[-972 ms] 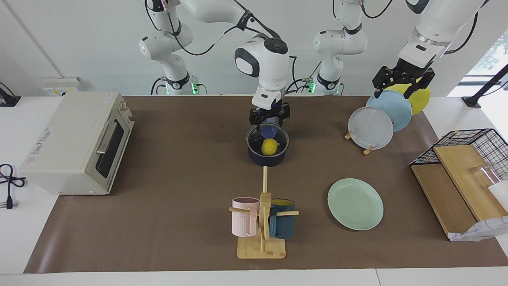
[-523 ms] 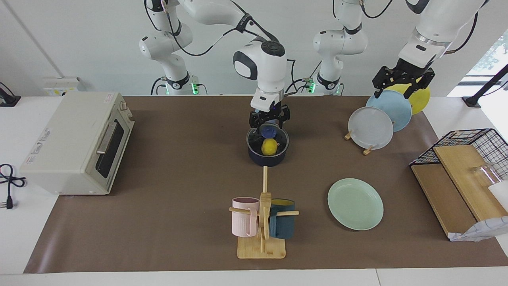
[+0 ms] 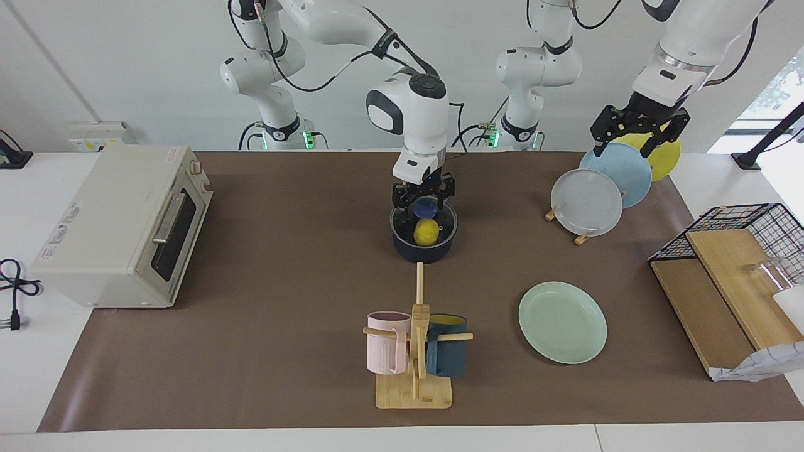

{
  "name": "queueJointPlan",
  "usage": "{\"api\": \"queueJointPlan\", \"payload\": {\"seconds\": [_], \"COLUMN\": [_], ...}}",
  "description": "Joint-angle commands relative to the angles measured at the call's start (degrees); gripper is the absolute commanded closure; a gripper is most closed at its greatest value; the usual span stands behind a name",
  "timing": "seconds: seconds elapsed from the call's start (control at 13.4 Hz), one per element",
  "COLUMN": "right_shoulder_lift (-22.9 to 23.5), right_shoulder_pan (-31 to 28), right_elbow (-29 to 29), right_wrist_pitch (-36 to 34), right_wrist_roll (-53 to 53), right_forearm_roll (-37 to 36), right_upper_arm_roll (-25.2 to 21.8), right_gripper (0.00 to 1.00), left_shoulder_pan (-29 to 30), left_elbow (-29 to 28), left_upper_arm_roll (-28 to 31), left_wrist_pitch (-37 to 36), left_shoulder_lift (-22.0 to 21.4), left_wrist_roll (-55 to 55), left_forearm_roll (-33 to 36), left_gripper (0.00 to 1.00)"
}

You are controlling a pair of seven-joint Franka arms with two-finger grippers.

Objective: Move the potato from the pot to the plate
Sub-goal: 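Close the right gripper on the lid knob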

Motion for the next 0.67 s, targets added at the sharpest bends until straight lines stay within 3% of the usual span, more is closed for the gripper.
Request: {"api": "queueJointPlan", "payload": {"seconds": [0.0,0.22,0.6], "right_shoulder_lift": [-0.3,-0.2,0.2], "right_shoulder_pan": [-0.2,-0.2,-0.5], "right_elbow": [-0.8,-0.7,1.4], "right_wrist_pitch": [1.9,2.0,0.5], "right_wrist_roll": [0.2,0.1,0.0], "right_forearm_roll": [-1.2,-1.1,-1.2], "right_upper_arm_roll": [0.4,0.4,0.4], "right_gripper": [0.19,0.38,0.53], "left_shoulder_pan": [-0.3,-0.3,-0.3], "left_elbow": [-2.0,-2.0,-2.0], "left_upper_arm_roll": [0.0,0.0,0.0], "left_wrist_pitch": [1.4,1.3,1.3], "left_shoulder_lift": [-1.6,-1.6,-1.6], "left_wrist_roll": [-0.7,-0.6,-0.6], "left_forearm_roll": [1.1,1.1,1.1], "left_gripper": [0.0,0.0,0.0]}}
